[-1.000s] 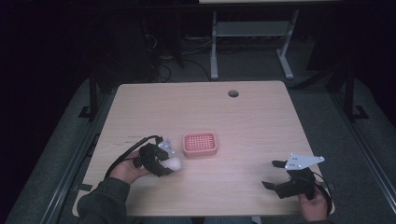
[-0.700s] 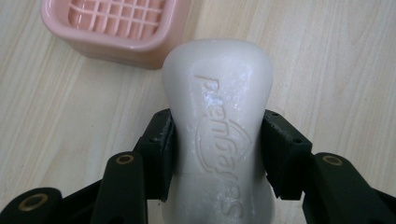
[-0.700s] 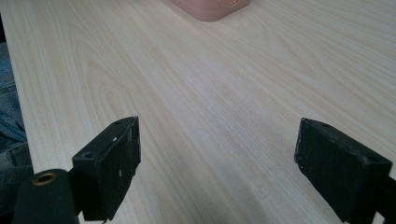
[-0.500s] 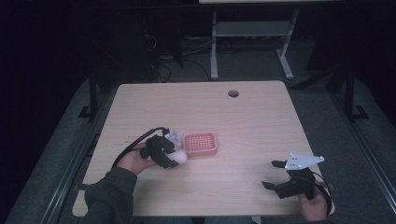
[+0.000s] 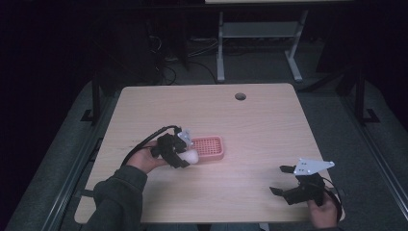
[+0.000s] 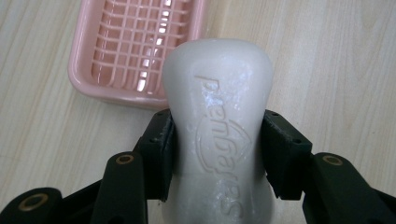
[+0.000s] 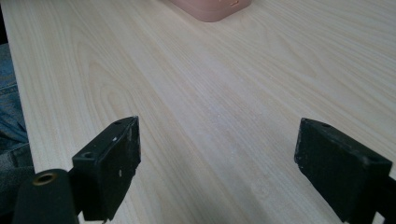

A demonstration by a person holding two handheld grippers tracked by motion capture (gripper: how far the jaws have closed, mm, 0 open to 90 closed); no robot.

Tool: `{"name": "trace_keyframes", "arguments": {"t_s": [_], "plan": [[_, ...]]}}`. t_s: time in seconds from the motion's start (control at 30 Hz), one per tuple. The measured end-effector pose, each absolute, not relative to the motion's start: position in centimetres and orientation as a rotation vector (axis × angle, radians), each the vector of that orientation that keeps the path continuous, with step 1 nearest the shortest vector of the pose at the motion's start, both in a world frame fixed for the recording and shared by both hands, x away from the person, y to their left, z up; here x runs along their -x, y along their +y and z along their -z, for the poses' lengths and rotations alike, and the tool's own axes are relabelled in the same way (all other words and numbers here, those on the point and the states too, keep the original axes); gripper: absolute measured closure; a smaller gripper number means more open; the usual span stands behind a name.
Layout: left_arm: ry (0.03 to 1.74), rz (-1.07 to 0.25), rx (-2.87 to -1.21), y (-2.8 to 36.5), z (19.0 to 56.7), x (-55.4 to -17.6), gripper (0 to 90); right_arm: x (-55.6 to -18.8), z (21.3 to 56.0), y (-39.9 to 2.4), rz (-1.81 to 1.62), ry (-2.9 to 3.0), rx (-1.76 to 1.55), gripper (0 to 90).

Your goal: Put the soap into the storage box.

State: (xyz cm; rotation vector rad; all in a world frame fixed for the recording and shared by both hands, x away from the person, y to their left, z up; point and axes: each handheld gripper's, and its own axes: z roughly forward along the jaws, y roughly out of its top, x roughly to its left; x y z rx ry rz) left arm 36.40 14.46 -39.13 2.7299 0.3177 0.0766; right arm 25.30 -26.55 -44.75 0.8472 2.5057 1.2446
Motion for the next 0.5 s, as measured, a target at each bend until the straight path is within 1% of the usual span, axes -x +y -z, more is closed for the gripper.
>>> {"name": "trace_keyframes", "arguments": {"t_s": [0.5], "plan": [[0.302, -0.081, -2.746, 13.1, 38.8, -37.9, 49.5, -25.3, 44.7, -26.6, -1.255, 2.501, -0.85, 14.2]]}}
